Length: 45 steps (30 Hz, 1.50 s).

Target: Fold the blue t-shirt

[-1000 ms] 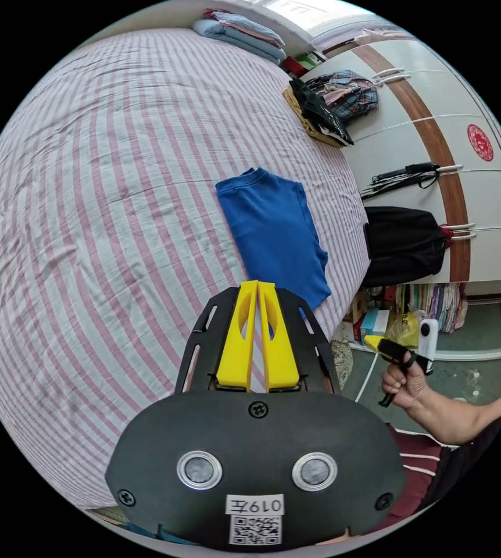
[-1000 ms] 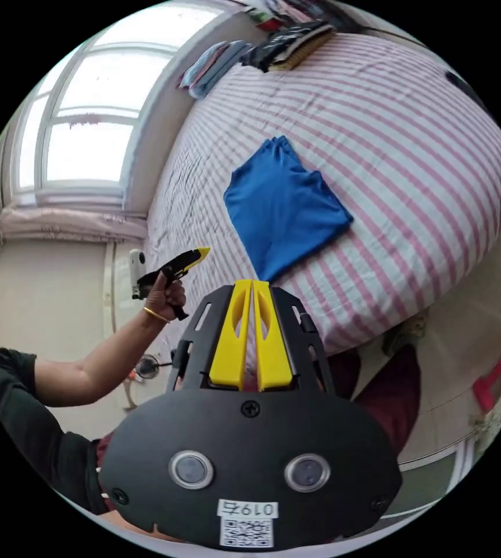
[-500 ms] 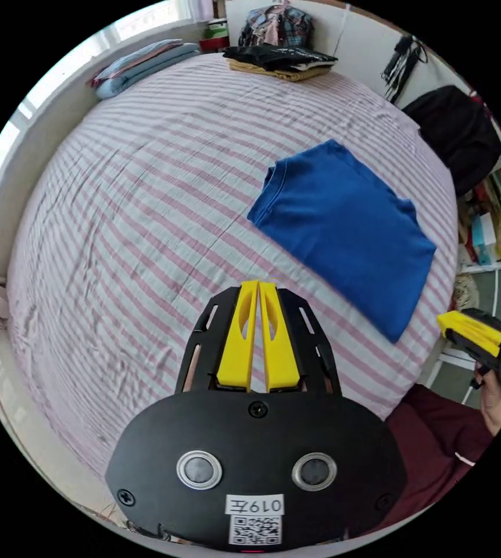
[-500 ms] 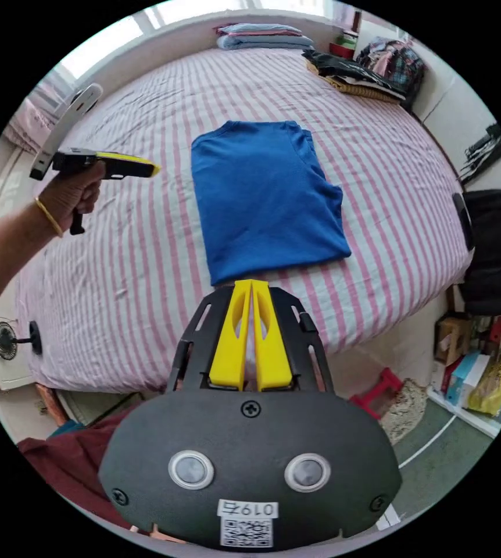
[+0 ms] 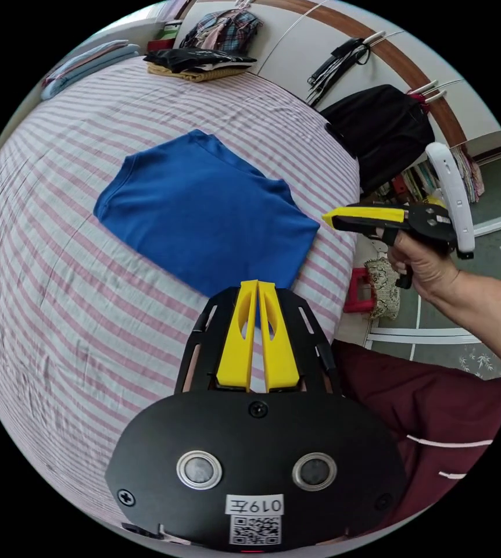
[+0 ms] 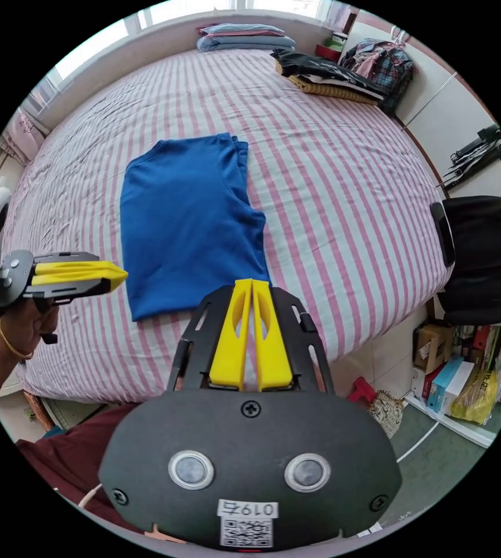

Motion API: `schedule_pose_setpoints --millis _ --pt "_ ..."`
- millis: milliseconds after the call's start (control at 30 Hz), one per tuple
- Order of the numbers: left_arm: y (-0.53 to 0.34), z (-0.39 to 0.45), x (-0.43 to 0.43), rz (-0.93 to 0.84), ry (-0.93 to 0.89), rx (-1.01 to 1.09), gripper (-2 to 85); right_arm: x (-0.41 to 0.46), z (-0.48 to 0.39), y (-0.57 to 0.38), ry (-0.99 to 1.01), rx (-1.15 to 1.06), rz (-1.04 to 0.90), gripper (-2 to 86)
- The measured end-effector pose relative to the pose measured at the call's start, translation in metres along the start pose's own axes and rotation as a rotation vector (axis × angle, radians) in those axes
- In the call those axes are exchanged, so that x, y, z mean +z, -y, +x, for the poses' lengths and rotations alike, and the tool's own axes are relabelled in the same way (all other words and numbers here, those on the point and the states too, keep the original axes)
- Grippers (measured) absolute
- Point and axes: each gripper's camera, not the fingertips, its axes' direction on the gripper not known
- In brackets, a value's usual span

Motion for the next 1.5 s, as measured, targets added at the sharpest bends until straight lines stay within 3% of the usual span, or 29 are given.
schedule_pose_setpoints --millis 300,600,667,833,1133,1233,1500 --pt "-0.021 0.072 0.072 -0.095 0.132 -0.052 0.7 0.017 0.015 0.022 -0.016 -0.273 -0.084 -1.0" --pt "-0.079 0.212 0.028 0.044 0.281 -0.315 0.6 -0.126 0.038 -0.022 0.094 -0.619 0.105 -1.0" --pt "-0.106 0.258 0.007 0.163 0.283 -0.411 0.6 -0.154 0.047 -0.040 0.129 -0.700 0.136 -0.9" --pt "-0.141 0.337 -0.007 0.207 0.333 -0.554 0.7 -0.201 0.087 -0.065 0.060 -0.789 0.151 -0.8" --pt "-0.119 0.425 0.029 0.057 0.456 -0.687 0.5 -0.227 0.154 -0.033 0.079 -0.605 0.096 -0.7" --pt "-0.127 0.446 0.026 0.092 0.523 -0.743 0.5 -0.232 0.173 -0.032 0.069 -0.556 0.127 -0.7" --pt "-0.148 0.472 0.015 0.186 0.483 -0.863 0.6 -0.250 0.194 -0.040 0.177 -0.561 0.210 -0.9"
